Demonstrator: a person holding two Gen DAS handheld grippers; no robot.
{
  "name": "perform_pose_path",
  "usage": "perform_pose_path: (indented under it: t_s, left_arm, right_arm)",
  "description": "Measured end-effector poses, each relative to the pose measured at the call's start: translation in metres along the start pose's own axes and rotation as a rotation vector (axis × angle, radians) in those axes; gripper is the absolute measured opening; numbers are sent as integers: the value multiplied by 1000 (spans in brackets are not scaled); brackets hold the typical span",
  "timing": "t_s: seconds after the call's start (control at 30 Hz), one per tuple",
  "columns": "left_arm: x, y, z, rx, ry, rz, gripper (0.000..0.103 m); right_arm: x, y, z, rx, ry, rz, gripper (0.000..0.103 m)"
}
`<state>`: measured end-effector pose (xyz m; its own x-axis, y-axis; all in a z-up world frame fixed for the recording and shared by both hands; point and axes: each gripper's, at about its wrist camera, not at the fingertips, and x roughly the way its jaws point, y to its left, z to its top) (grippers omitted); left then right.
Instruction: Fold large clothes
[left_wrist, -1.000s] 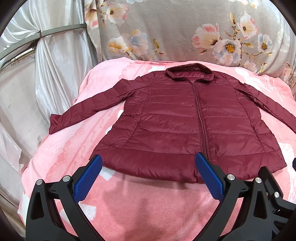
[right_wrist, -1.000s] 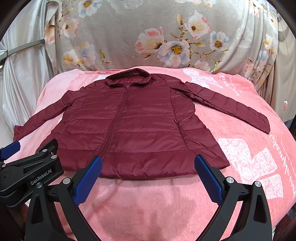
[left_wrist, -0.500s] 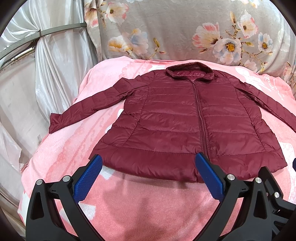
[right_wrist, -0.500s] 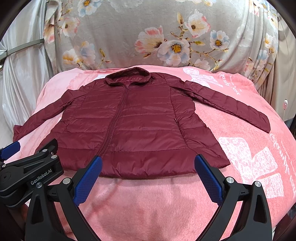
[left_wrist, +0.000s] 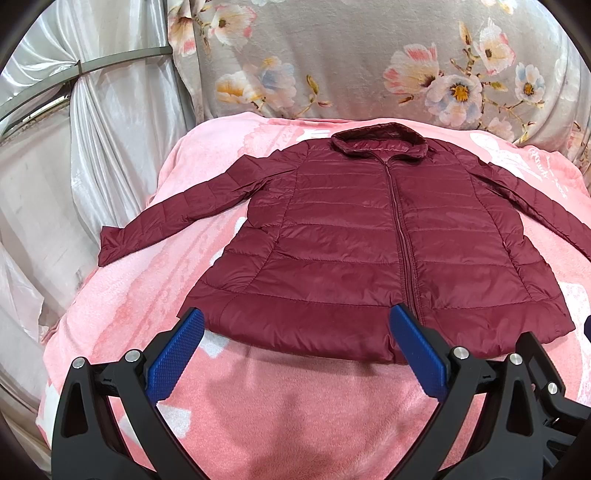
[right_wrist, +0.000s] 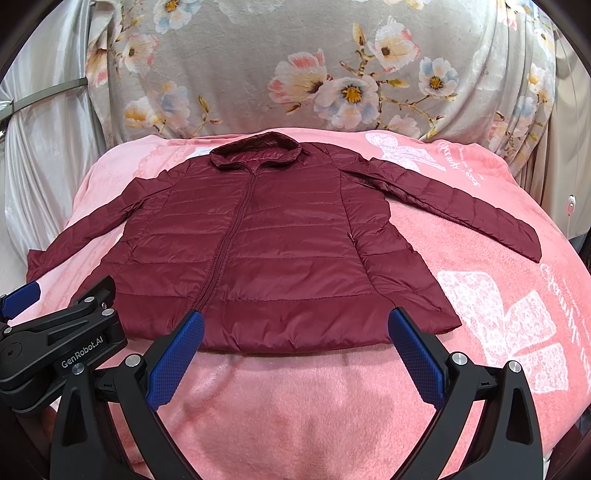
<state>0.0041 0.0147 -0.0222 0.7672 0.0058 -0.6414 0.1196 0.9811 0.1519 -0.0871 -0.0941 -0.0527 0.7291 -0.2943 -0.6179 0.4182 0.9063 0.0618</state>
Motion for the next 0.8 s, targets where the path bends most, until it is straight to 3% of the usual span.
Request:
perform_pose_path:
  t_s: [0.47, 0.8]
  left_arm:
    - [6, 2, -6, 3, 7, 2, 98]
    - [23, -5, 0, 15, 54, -16, 98]
  right_arm:
    - [2, -1, 0, 0, 6, 1, 98]
    - [22, -22, 4, 32, 61, 57, 98]
